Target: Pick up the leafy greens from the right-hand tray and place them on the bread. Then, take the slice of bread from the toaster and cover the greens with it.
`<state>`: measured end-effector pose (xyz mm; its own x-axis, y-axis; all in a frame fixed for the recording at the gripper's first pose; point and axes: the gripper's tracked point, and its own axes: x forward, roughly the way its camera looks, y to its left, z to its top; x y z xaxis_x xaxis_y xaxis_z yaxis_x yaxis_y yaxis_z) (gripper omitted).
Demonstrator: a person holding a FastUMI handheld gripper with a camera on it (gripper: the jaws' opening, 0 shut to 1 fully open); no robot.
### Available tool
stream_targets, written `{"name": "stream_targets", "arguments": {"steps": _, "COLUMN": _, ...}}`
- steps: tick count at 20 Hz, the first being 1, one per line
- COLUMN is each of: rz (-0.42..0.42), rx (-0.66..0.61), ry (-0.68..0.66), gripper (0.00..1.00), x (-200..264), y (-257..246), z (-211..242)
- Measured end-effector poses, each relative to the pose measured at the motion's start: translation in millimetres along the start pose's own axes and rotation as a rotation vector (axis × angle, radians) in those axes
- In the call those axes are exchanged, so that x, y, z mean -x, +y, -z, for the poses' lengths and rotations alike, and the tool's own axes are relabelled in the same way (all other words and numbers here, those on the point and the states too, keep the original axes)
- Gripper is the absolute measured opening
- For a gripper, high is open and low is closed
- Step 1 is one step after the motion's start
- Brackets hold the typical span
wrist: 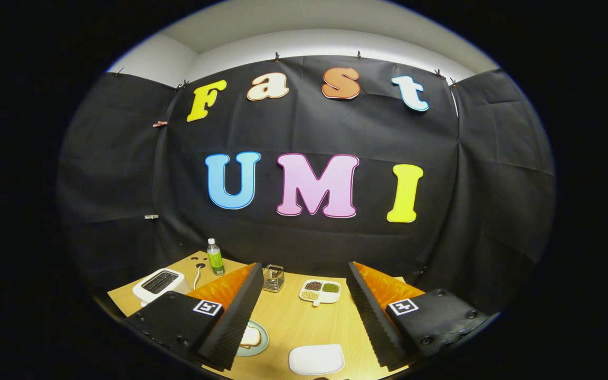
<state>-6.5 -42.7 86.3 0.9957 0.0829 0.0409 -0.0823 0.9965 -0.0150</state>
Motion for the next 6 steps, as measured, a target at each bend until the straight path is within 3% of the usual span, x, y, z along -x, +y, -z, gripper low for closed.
{"name": "stream_targets", "arguments": {"steps": 6, "rz": 0.058, "rx": -0.018, "ry": -0.008, "gripper": 0.98, "x": 10.0, "y": 5.3, "z": -7.6}}
